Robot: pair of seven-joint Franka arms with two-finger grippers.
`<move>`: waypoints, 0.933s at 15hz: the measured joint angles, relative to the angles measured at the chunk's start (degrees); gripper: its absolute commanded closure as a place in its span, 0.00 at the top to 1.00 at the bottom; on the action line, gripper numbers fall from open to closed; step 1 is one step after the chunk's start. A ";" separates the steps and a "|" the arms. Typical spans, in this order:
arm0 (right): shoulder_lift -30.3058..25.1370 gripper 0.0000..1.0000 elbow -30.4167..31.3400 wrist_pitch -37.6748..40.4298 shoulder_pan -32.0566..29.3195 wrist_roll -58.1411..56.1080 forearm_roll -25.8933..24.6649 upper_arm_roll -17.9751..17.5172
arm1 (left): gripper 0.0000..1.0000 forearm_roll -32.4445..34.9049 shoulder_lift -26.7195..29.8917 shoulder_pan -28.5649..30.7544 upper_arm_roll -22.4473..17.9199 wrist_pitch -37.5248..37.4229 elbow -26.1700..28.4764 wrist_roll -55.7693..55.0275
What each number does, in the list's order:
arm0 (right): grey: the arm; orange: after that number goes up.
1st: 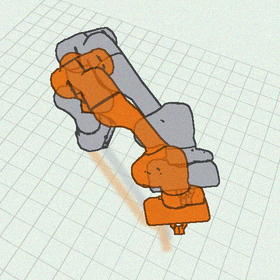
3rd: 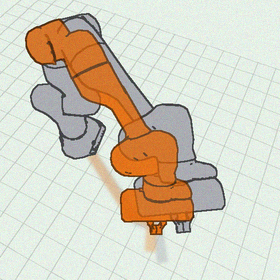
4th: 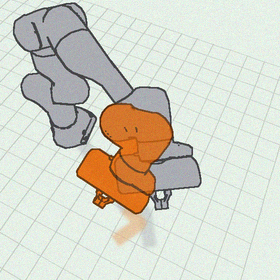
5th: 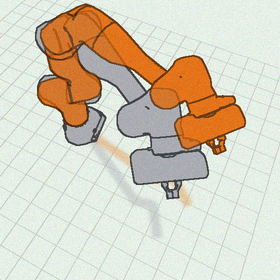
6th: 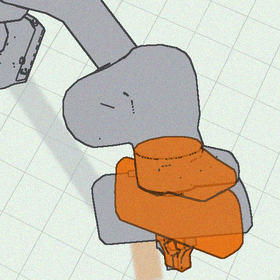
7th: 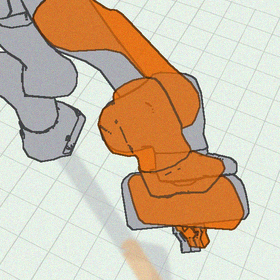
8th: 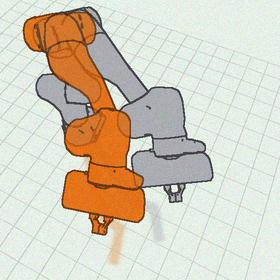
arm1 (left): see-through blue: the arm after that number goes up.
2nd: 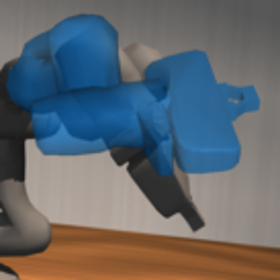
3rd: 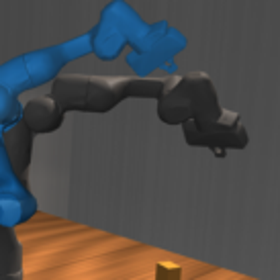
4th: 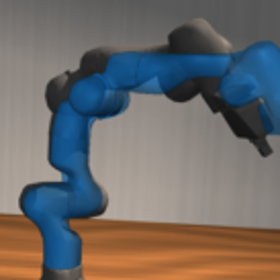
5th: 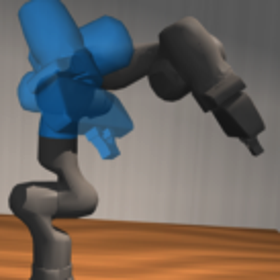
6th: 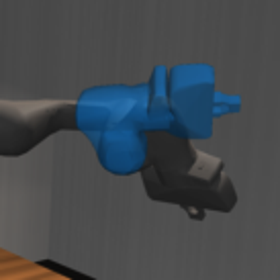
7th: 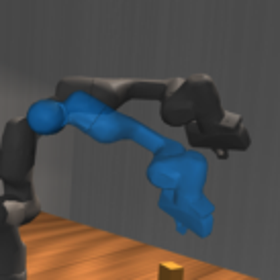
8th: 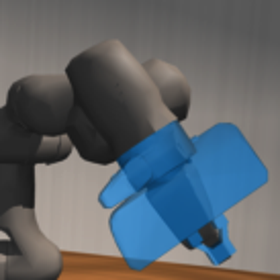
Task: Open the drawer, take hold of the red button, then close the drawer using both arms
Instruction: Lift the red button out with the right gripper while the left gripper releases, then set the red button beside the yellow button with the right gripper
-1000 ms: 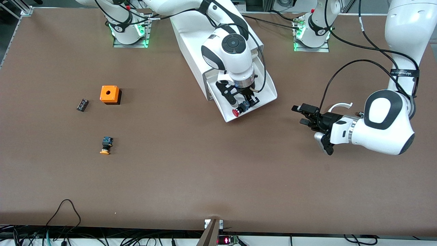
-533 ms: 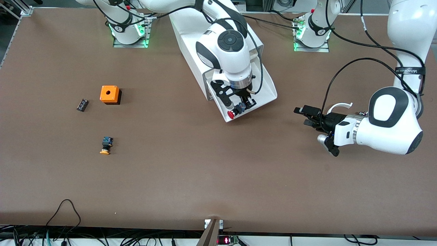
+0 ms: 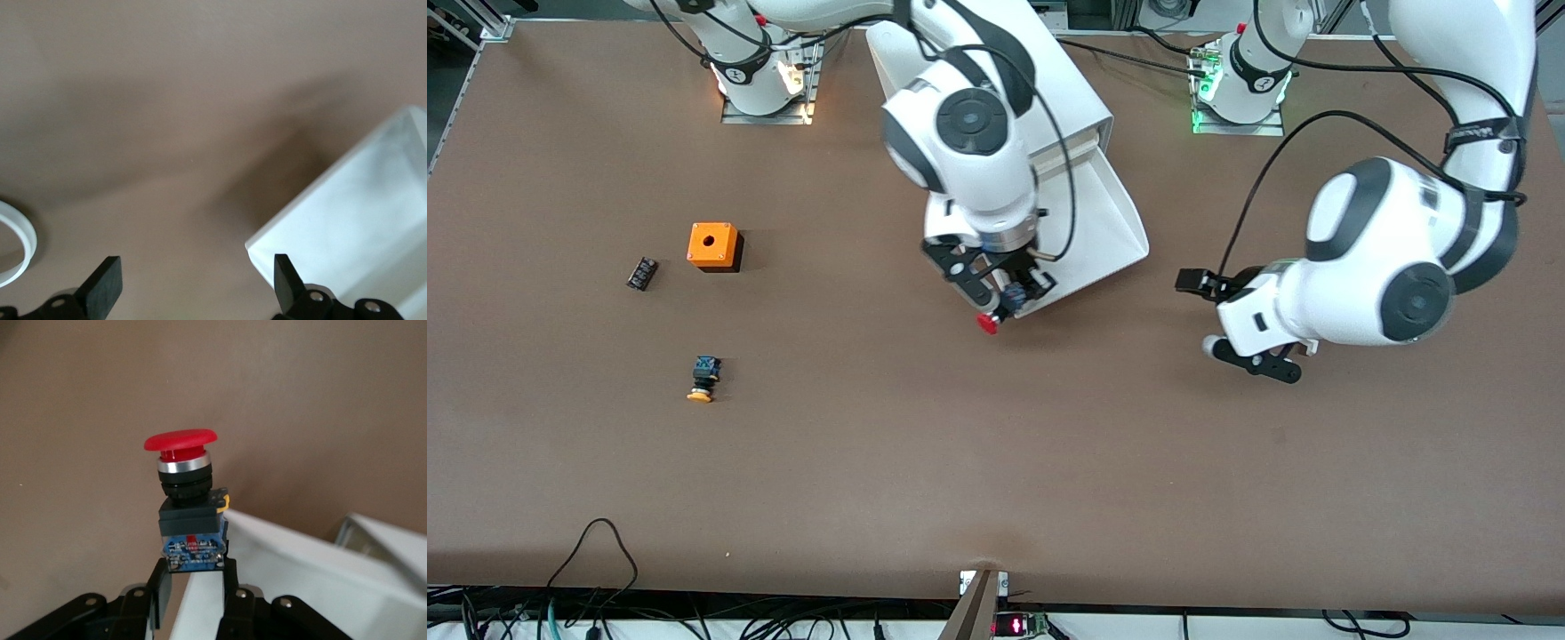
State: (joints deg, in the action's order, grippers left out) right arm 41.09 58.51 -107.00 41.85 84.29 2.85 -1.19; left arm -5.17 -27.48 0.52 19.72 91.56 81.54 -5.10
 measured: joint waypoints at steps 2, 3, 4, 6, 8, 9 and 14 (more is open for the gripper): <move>-1.62 0.01 0.00 5.68 -1.97 -9.77 -0.02 0.08 | 1.00 3.84 -0.02 -1.40 -0.03 1.56 0.13 -6.79; -2.19 0.01 -0.01 8.65 -2.64 -14.24 -0.05 0.51 | 1.00 5.87 -0.03 -2.37 -0.04 1.98 0.28 -10.41; -2.54 0.01 0.00 10.67 -3.14 -18.50 -0.06 1.25 | 1.00 7.80 -0.06 -3.69 -0.07 2.37 0.37 -13.56; -2.75 0.00 0.28 13.02 -3.85 -27.87 -0.05 3.79 | 1.00 10.69 -0.06 -6.08 -0.32 2.93 0.37 -17.69; -2.90 0.00 1.84 13.83 -5.00 -38.69 -0.04 6.69 | 1.00 11.28 -0.11 -6.25 -0.82 3.64 -0.07 -18.73; -3.01 0.00 3.06 13.75 -6.01 -43.62 -0.03 7.78 | 1.00 11.28 -0.24 -5.91 -1.26 3.87 -0.73 -18.73; -3.13 0.00 9.69 9.61 -14.02 -60.74 1.95 8.78 | 1.00 11.28 -1.20 -5.73 -1.46 9.59 -0.65 -24.48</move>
State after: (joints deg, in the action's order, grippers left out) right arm 37.96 68.20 -97.39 27.83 23.55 4.80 7.59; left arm 6.12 -28.68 -5.20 18.26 101.15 80.89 -29.59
